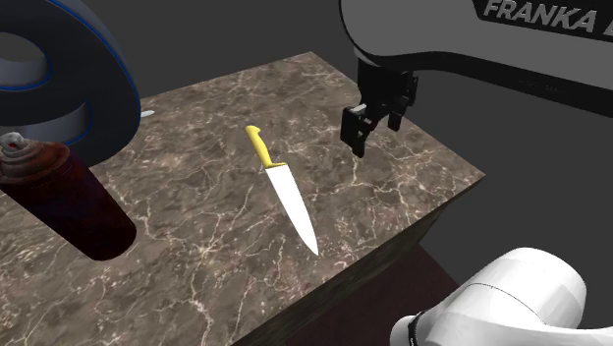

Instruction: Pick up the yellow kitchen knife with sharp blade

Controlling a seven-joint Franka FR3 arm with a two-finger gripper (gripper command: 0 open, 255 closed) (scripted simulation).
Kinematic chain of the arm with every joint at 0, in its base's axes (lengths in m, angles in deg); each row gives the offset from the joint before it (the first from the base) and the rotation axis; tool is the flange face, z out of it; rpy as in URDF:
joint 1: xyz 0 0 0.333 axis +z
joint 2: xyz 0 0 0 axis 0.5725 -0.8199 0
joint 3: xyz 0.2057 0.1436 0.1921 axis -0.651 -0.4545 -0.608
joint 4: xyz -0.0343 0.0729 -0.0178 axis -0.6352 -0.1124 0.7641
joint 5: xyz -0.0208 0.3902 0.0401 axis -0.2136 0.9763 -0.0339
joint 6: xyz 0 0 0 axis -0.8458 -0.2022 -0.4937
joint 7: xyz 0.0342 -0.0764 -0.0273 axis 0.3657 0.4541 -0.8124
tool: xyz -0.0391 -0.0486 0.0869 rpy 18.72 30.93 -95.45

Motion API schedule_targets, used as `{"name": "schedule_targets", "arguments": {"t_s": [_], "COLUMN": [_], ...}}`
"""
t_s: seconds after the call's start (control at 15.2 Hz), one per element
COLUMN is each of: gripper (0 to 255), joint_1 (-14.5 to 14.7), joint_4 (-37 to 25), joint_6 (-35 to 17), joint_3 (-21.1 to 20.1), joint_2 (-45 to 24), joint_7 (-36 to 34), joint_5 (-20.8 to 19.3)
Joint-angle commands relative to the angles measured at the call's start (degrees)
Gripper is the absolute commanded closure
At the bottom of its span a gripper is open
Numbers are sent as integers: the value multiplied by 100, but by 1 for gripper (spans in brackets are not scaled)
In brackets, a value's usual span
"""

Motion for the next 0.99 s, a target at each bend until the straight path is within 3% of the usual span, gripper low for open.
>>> {"name": "schedule_targets", "arguments": {"t_s": [0.0,0.92], "gripper": [0,0], "joint_1": [0,549], "joint_4": [0,-1368], "joint_6": [0,-674], "joint_3": [0,-972], "joint_2": [0,-1746], "joint_7": [0,-1348], "joint_5": [0,1183]}}
